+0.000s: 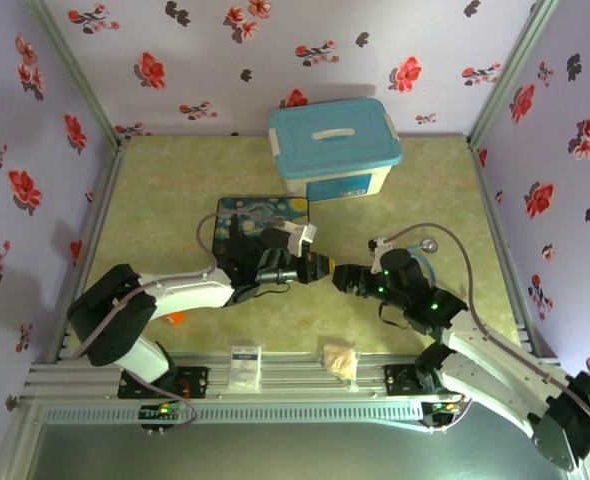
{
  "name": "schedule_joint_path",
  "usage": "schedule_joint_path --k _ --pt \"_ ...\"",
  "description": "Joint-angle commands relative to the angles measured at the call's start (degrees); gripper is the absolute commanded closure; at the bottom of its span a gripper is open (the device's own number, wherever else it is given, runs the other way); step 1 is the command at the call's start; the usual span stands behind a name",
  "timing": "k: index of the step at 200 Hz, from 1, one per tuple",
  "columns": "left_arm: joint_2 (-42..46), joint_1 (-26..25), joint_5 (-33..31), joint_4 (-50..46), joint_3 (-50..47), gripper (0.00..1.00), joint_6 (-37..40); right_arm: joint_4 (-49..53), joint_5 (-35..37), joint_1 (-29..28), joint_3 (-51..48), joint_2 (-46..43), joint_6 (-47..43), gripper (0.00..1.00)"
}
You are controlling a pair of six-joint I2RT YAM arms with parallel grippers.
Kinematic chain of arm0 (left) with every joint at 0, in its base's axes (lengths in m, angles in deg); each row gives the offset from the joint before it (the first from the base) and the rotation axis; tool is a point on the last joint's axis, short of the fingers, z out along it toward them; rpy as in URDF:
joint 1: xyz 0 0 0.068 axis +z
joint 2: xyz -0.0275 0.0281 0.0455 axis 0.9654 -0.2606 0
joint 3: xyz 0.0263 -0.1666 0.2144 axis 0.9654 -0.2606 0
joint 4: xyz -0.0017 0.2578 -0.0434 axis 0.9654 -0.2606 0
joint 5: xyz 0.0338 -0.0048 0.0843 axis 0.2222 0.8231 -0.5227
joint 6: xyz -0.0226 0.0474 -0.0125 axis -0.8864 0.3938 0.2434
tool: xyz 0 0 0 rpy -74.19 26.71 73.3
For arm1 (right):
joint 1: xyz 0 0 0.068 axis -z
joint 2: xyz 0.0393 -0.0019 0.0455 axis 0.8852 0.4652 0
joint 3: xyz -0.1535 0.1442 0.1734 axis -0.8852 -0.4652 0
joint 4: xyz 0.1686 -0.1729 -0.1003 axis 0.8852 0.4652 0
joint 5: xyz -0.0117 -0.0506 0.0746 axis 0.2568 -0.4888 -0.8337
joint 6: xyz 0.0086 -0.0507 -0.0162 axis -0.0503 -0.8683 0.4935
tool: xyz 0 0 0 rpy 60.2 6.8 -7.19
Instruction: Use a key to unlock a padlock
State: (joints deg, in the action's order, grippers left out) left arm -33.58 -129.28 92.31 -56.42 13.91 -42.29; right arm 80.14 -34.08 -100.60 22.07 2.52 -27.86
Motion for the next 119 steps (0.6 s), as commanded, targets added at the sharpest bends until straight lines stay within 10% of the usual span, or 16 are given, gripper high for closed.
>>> schedule_joint_path --k 1,24,44,119 --pt "4.6 3.2 7.0 -9.3 4.2 1.0 11.7 -11.1 -12.1 6.0 -0.9 -3.0 -4.7 0.22" --pt "8.3 6.8 15.7 -19.6 7.5 1.0 23.3 -27.4 -31.4 14.4 -1.8 -0.4 -1.8 0.25" --pt "12.0 8.3 17.8 -25.8 9.2 1.0 29.9 -31.3 -40.2 16.1 1.3 4.1 -2.2 0.46" --pt "12.7 11.3 24.1 -29.4 12.2 1.0 34.8 -26.3 -37.7 8.6 4.3 7.8 -14.9 0.49"
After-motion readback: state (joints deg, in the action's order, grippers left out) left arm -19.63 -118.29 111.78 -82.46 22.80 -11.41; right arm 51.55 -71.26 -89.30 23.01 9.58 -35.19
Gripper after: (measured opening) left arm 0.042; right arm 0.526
